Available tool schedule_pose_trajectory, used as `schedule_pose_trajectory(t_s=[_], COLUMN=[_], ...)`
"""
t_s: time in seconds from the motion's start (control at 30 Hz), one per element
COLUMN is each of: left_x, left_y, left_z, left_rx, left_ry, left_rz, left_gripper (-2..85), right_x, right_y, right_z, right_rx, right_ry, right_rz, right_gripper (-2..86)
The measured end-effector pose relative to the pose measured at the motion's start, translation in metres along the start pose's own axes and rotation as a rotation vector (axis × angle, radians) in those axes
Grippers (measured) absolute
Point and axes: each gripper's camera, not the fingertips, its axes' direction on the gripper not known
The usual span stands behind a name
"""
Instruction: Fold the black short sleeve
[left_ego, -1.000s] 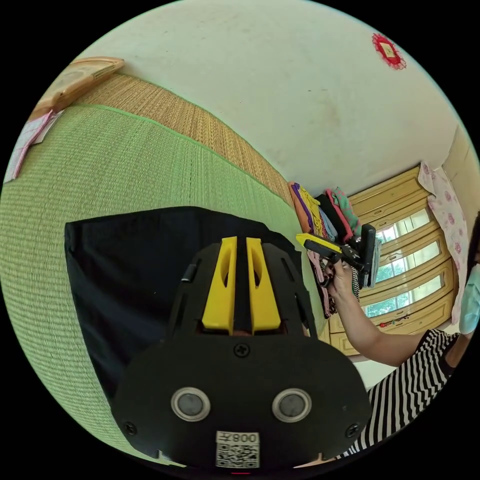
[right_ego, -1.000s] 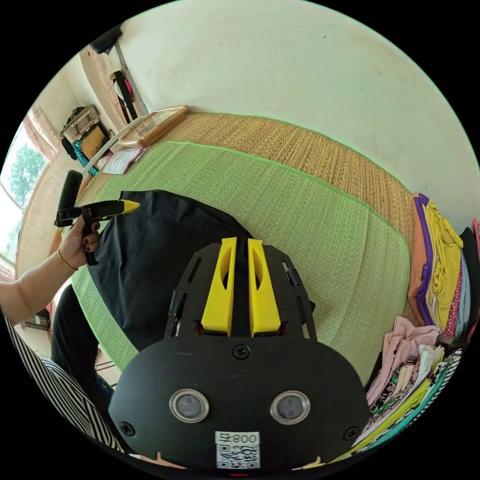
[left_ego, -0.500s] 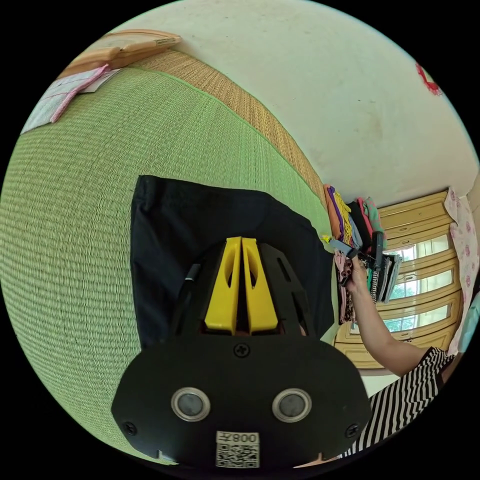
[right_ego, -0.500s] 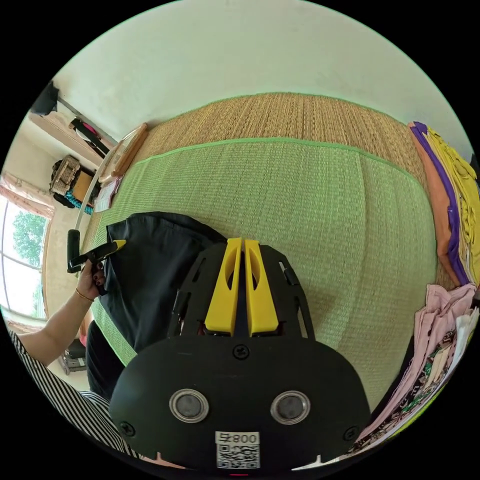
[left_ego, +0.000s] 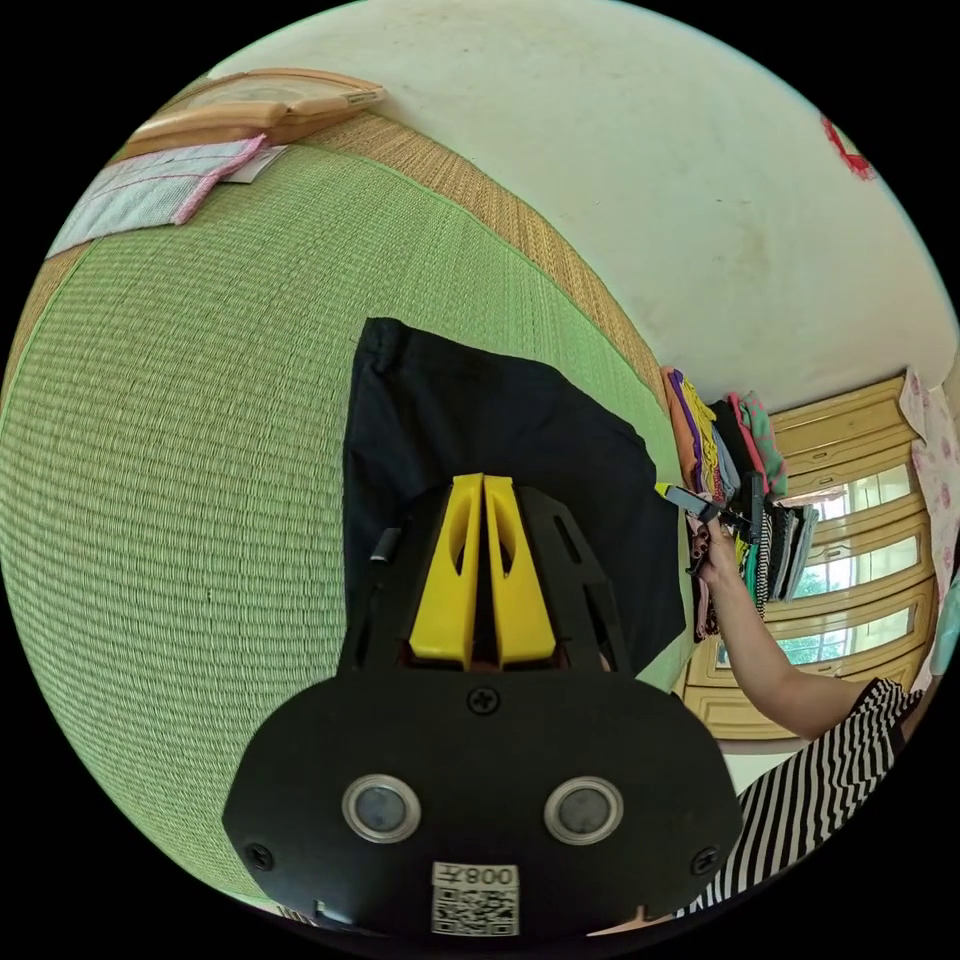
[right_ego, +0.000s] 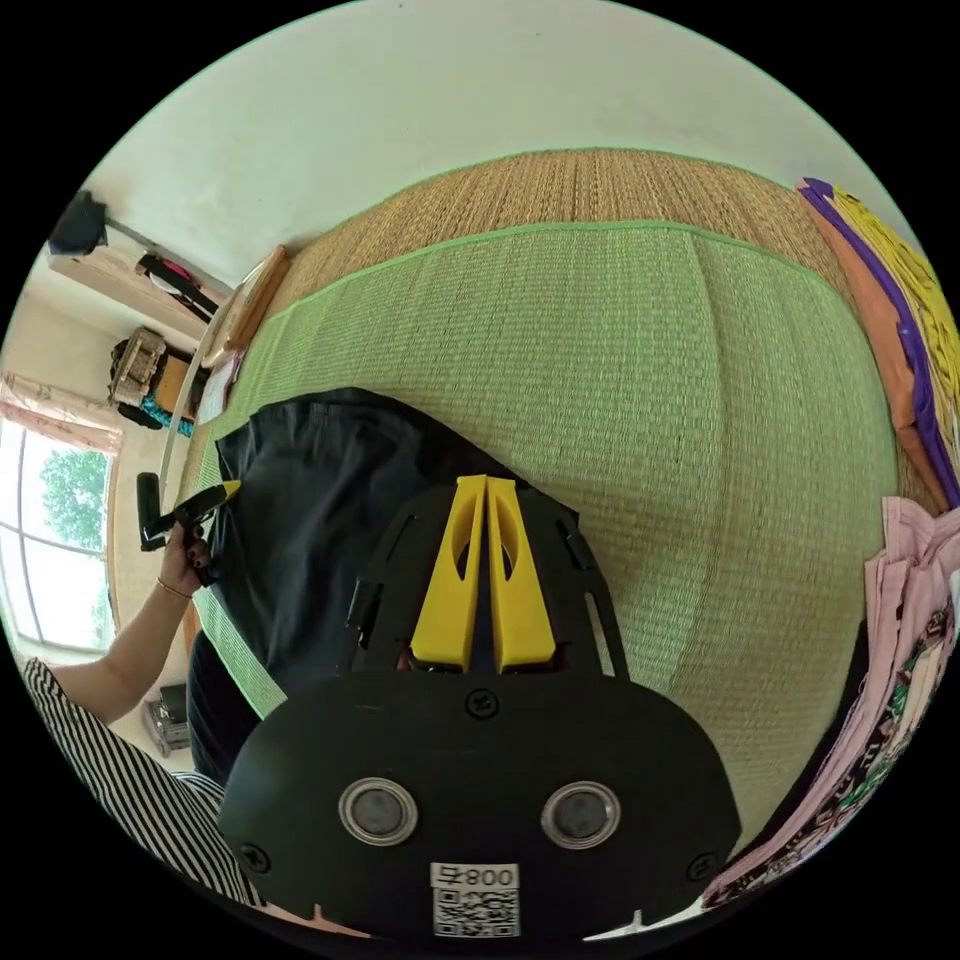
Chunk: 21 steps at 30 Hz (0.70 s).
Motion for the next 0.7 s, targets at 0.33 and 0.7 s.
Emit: schedule_pose_trajectory(t_s=[0.33, 0.7], left_x=[-0.001, -0.029], left_y=[0.053, 0.126], left_z=[-0.051, -0.076], left_rx=[0.036, -0.051], left_ry=[0.028, 0.062], left_rz=[0.028, -0.141], left_gripper=[3.6, 5.5], right_x=[0.035, 0.07], right_y=[0.114, 0.28], right_z=[-0.038, -0.006], right_rx=[0.1, -0.069], right_ry=[-0.123, -0.263], right_rz=[0.051, 0.216], right_gripper=[3.1, 8.8])
